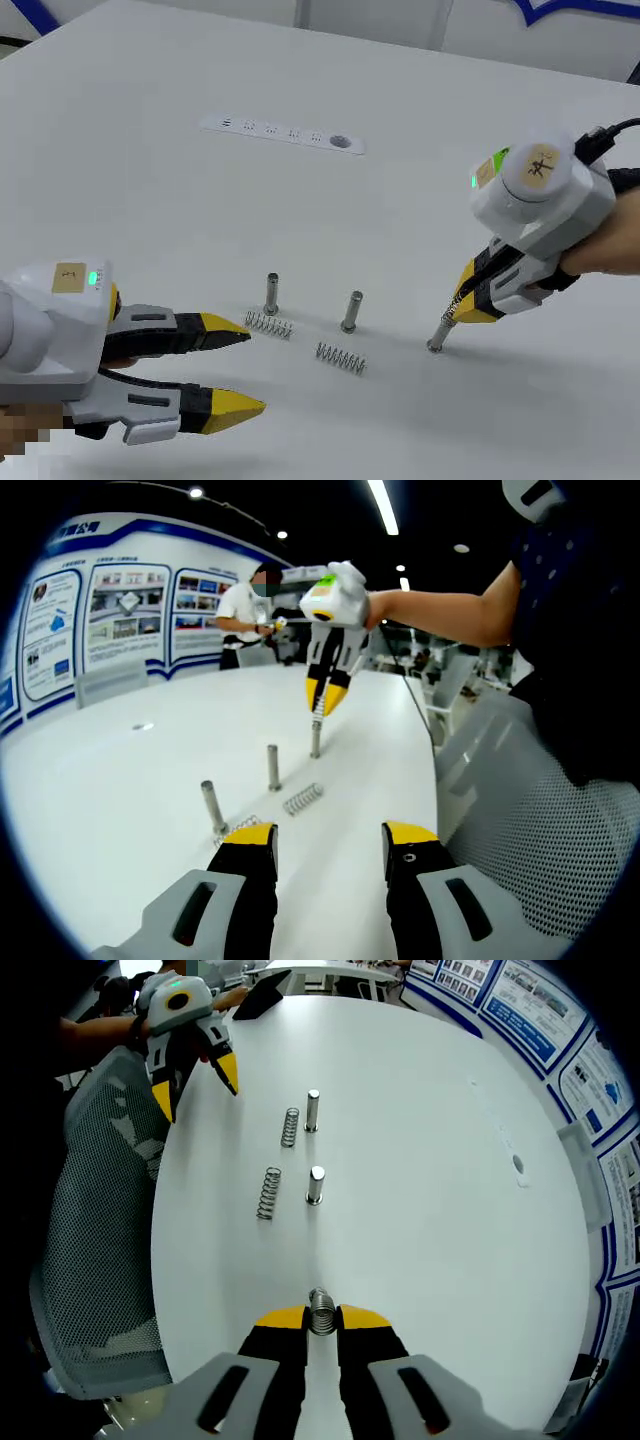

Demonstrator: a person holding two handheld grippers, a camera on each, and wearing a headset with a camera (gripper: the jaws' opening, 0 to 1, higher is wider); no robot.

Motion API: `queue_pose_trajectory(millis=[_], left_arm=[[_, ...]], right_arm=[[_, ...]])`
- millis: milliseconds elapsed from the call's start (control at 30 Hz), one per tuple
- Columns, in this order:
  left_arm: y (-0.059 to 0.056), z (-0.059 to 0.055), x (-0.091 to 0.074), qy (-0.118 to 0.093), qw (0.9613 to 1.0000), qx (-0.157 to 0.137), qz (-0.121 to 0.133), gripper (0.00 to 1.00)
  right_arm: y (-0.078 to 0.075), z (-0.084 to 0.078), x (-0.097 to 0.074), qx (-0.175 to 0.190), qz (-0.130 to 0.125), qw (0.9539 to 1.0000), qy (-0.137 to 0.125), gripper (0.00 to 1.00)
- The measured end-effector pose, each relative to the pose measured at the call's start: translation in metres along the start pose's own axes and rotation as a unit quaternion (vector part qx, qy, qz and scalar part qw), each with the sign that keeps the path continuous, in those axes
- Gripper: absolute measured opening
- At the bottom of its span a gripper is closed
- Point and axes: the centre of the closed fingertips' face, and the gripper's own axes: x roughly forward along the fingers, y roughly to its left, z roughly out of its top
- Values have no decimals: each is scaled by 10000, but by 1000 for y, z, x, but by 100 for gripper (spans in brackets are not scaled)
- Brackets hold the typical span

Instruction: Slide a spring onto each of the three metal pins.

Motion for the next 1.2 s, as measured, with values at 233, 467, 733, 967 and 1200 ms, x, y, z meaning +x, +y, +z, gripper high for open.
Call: queue_pose_trajectory(millis=[233, 467, 733, 967, 1200], left_arm=[[0, -1, 0, 23, 10000, 4, 1, 42], [1, -1, -1, 20, 10000, 11, 17, 42], [1, -3, -2, 45, 10000, 2, 31, 42], [1, -3, -3, 31, 10000, -5, 46, 42], [1, -3, -2, 24, 10000, -11, 45, 42]], right_arm=[[0, -4, 14, 60, 24, 10000, 50, 12], [-2, -10, 29, 177, 29, 9998, 96, 12], [-4, -13, 41, 181, 15, 9997, 164, 12], [-4, -14, 43, 210, 14, 9996, 173, 12], [-4, -12, 39, 251, -40, 9997, 67, 16]])
